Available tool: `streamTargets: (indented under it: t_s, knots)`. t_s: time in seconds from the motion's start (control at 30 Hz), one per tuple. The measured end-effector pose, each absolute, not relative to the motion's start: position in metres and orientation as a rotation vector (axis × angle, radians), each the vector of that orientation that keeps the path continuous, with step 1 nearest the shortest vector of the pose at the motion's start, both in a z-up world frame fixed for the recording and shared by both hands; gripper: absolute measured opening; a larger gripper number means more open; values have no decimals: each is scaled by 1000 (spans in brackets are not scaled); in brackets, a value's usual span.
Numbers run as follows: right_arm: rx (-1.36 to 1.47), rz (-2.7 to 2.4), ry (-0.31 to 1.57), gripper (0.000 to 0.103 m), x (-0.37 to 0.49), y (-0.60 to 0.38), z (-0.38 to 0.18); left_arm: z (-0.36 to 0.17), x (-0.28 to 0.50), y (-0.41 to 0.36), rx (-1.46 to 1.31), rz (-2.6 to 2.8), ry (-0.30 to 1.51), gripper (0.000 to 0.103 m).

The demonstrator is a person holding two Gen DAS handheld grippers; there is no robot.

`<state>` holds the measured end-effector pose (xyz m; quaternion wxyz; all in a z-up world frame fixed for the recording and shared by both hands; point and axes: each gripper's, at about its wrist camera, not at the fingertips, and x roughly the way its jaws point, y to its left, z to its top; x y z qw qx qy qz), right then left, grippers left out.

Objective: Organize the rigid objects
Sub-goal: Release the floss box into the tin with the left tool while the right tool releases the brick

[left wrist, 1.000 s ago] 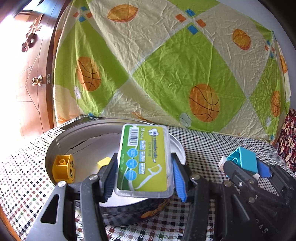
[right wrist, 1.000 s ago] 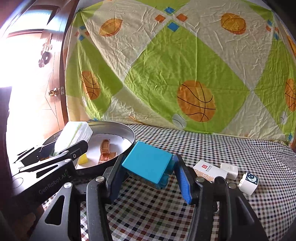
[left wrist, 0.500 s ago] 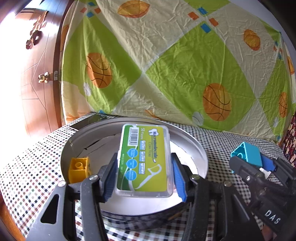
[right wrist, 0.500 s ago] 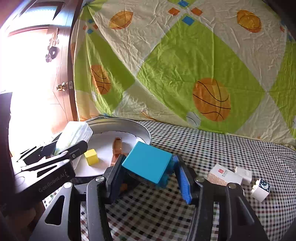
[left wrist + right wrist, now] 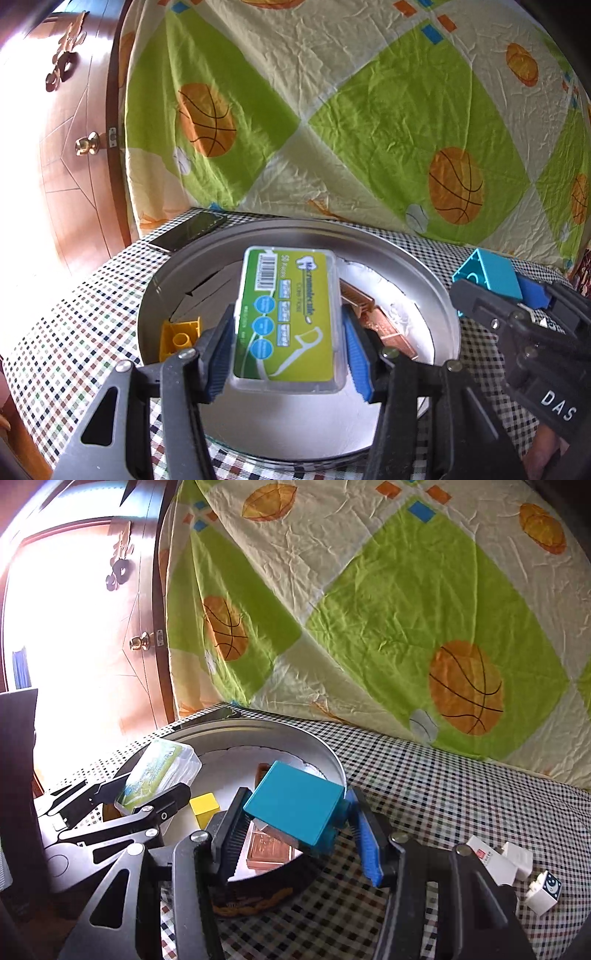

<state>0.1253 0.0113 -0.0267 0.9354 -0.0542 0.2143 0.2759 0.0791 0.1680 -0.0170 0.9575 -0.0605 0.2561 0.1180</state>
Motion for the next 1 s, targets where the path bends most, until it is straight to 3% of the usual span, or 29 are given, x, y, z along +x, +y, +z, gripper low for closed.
streamTargets:
  t_s: [0.9,1.0]
  knots:
    - [-173,625,609,55,178,56,-61,-26,123,191,-61,249,695,53]
    - [-164,623,613,56,180,55,-61,-25,121,192,-54,268,690,57]
